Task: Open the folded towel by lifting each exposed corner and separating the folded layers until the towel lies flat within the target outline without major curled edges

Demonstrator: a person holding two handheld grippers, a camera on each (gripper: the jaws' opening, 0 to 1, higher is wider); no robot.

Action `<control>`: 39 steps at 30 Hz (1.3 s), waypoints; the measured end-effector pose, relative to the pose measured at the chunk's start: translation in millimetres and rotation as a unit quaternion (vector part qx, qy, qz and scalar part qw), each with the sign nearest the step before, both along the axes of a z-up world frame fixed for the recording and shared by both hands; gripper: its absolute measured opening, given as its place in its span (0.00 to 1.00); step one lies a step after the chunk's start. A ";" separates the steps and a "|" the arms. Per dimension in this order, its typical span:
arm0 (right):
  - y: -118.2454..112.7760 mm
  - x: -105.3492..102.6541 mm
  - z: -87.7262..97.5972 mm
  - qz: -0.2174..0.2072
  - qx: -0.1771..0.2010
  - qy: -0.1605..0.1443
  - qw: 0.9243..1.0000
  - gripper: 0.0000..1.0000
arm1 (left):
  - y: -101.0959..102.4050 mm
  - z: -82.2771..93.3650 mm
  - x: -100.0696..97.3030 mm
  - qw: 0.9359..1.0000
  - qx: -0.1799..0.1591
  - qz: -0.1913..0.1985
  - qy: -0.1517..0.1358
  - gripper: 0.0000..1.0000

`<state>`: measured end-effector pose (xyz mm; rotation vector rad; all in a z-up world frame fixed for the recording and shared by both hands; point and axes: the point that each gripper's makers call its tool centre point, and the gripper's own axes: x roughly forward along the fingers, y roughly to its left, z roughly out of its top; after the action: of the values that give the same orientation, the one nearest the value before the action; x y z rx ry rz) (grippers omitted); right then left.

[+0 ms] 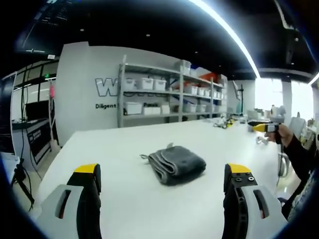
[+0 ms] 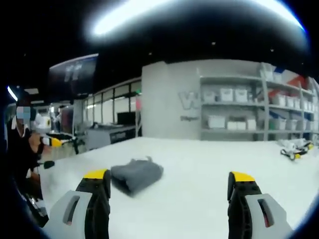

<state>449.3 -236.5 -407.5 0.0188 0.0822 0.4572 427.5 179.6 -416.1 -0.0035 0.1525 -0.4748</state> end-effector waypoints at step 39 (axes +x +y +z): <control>12.7 47.7 20.7 0.035 -0.071 0.004 0.997 0.99 | -11.9 -3.4 15.0 1.000 -0.005 -0.014 0.009 1.00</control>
<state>497.1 -223.8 -386.8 -0.1220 0.1240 0.5199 442.5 167.7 -419.5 -0.0156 0.1684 -0.5031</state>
